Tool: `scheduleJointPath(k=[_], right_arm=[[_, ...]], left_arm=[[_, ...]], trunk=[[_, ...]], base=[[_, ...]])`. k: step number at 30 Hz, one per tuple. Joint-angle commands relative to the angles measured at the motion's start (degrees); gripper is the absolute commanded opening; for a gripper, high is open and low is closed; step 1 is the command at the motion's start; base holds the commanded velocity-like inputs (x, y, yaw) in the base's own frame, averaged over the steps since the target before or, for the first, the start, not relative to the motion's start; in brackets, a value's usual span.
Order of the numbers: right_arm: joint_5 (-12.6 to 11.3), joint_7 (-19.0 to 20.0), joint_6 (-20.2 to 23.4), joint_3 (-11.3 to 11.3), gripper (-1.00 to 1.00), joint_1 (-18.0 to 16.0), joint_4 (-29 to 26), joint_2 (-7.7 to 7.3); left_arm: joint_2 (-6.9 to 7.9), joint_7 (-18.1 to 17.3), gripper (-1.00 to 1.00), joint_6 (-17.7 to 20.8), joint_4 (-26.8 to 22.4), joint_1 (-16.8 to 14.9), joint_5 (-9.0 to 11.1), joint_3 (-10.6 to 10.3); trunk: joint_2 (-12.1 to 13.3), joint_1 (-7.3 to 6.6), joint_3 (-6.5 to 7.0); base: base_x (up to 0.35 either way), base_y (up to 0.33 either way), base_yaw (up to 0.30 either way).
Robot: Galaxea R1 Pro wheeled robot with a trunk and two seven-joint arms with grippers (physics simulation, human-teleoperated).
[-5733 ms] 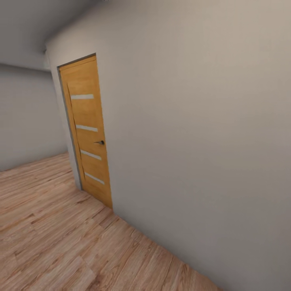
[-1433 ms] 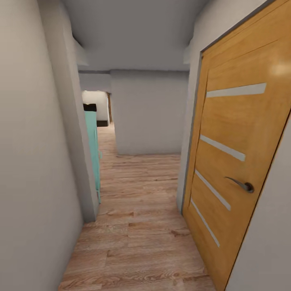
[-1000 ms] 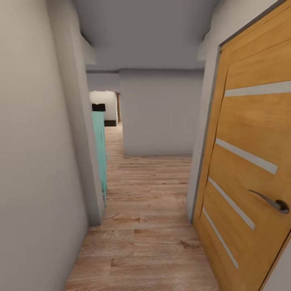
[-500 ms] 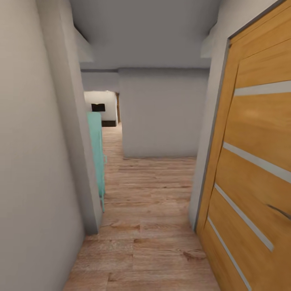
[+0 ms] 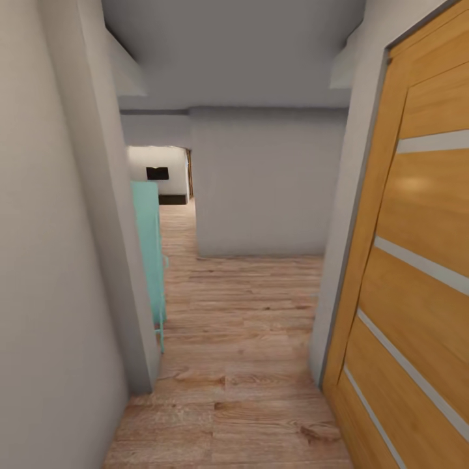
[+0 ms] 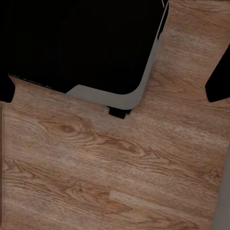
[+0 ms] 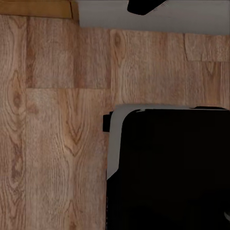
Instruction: Move the two storage containers from the living room to the garage. In the garage, place one container on the floor and stack the other container on top of it (either order is fine).
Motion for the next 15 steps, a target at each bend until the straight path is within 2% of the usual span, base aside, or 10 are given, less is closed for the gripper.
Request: scheduleJointPath(k=[1, 4, 6, 8, 9, 15], right_arm=[[-0.52, -0.06, -0.32, 0.44, 1.00, -0.05, 0.18, 0.02], [-0.78, -0.12, -0.34, 0.22, 1.00, -0.05, 0.18, -0.01], [-0.97, -0.19, -0.30, 0.14, 1.00, -0.05, 0.18, -0.02], [-2.15, -0.24, -0.27, 0.13, 1.00, -0.05, 0.18, -0.02], [-4.69, -0.26, -0.26, 0.16, 1.00, -0.05, 0.18, -0.05], [-5.96, -0.27, -0.18, 0.17, 1.00, -0.05, 0.18, -0.50]], left_arm=[[-0.01, 0.07, 1.00, -0.17, 0.04, -0.02, 0.15, 0.09], [-0.14, 0.07, 1.00, 0.35, 0.04, -0.02, 0.07, 0.01], [-0.22, 0.06, 1.00, 2.18, 0.01, -0.02, -0.22, -0.08], [-0.29, 0.01, 1.00, 3.76, -0.02, -0.02, -0.75, -0.20], [-0.31, -0.03, 1.00, 4.69, -0.04, -0.02, -1.77, -0.31], [-0.26, -0.02, 1.00, 5.00, -0.04, -0.02, -2.27, -0.35]], trunk=[[-0.03, 0.05, -0.02], [-0.03, 0.05, -0.02], [-0.03, 0.05, -0.02], [-0.03, 0.05, -0.02], [-0.03, 0.05, -0.02], [-0.03, 0.05, -0.02]], base=[[0.323, 0.000, 0.000], [0.323, 0.000, 0.000], [0.323, 0.000, 0.000], [0.323, 0.000, 0.000], [0.323, 0.000, 0.000], [0.323, 0.000, 0.000]])
